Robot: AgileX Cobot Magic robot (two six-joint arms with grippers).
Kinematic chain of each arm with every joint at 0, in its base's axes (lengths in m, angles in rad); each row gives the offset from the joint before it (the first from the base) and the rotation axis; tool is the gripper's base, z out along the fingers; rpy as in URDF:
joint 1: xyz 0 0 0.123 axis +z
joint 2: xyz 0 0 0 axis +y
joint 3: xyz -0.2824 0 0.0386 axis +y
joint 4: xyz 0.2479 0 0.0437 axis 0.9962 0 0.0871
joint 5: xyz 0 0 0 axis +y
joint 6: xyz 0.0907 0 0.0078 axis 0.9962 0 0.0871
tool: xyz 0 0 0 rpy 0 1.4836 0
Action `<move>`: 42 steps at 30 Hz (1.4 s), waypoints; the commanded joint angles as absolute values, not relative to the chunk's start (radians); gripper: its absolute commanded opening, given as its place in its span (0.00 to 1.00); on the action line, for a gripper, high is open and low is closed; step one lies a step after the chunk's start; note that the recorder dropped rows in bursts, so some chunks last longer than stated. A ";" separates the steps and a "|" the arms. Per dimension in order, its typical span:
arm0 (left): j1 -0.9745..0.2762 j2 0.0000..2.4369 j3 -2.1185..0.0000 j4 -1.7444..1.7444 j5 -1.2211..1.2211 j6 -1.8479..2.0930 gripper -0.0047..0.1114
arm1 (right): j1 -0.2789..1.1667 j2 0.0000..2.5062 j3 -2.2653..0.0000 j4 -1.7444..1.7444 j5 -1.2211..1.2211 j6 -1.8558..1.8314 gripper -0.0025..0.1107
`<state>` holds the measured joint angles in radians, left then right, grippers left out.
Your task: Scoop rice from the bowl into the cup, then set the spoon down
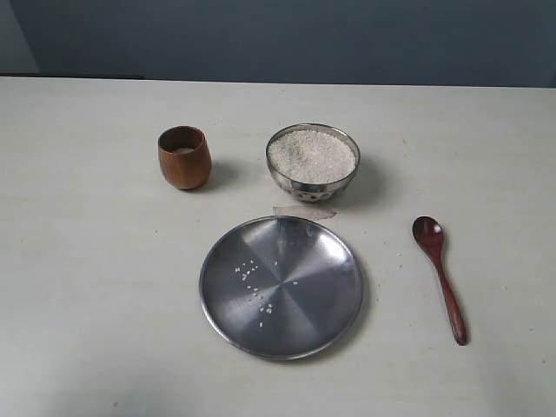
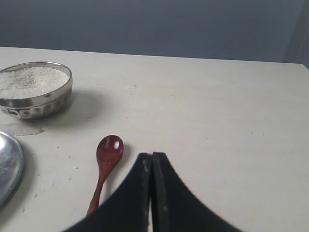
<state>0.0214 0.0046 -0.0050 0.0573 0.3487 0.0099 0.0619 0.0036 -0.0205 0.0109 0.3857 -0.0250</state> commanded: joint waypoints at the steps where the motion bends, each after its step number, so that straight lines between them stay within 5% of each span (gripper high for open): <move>1: 0.019 0.000 0.000 0.061 0.342 0.008 0.04 | 0.058 0.000 -0.021 0.013 0.384 -0.027 0.02; 17: 0.019 0.000 0.000 0.061 0.342 0.008 0.04 | 0.058 0.000 -0.021 0.015 0.348 -0.027 0.02; 42: 0.019 0.000 0.000 0.061 0.342 0.008 0.04 | 0.058 0.000 -0.021 0.066 -0.799 -0.027 0.02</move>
<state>0.0214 0.0046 -0.0050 0.0590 0.3487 0.0099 0.0619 0.0015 -0.0205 0.0388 -0.6440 -0.0267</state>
